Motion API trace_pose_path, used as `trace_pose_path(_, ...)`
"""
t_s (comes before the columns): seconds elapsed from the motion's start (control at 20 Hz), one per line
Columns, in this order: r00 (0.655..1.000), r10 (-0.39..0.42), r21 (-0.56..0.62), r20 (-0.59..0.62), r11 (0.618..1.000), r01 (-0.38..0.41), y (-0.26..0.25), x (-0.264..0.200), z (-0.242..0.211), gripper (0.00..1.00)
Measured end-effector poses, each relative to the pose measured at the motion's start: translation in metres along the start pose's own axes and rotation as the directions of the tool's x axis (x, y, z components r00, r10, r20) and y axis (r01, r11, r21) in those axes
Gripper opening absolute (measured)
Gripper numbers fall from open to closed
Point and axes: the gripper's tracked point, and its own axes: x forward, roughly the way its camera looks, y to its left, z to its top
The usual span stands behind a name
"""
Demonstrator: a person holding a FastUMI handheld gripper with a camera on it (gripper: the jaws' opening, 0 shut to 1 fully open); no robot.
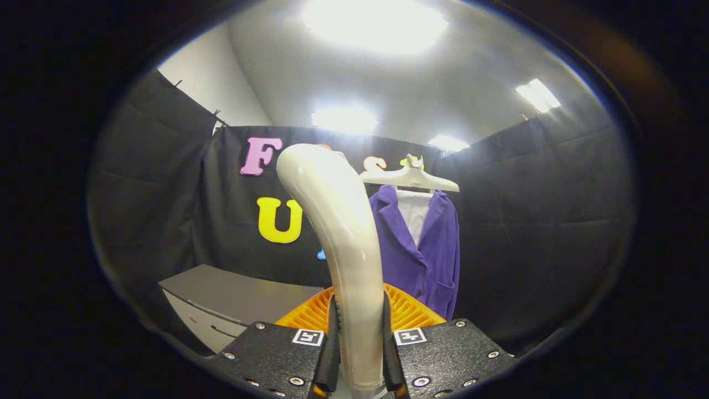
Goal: Iron the clothes twice with a garment steamer, once on the left side and once on the right side.
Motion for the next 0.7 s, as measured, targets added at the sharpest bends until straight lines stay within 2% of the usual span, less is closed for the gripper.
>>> trace_pose_path(0.15, 1.000, -0.001, -0.026, 0.020, 1.000, 0.002, 0.009, -0.002, 0.000, 0.31)
trace_pose_path(0.4, 0.999, -0.021, -0.047, -0.047, 0.999, 0.019, 0.018, 0.003, -0.037, 0.31)
trace_pose_path(0.7, 0.994, -0.059, -0.027, -0.088, 0.998, 0.056, 0.012, 0.005, -0.055, 0.31)
